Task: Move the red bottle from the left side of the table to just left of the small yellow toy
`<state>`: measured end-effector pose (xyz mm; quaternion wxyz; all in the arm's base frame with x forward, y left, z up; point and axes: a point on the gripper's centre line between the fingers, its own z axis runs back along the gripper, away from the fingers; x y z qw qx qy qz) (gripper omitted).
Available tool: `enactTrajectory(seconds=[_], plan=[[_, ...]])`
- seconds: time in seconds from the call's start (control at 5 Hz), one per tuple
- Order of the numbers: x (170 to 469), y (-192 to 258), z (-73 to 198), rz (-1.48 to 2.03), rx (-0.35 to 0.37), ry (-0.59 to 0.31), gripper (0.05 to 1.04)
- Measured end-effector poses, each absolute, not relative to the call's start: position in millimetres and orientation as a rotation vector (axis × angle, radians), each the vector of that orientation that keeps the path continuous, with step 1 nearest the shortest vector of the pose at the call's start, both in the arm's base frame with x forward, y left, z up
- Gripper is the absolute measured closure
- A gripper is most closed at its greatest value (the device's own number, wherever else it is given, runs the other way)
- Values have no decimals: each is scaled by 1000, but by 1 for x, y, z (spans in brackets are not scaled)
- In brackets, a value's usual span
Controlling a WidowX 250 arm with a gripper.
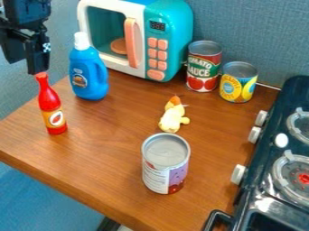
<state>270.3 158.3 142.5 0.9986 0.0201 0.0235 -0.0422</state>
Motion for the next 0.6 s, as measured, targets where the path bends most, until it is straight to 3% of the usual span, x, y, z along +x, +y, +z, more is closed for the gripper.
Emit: enactTrajectory(seconds=[0.6], plan=[[273,159,133,-87,44,68,83]])
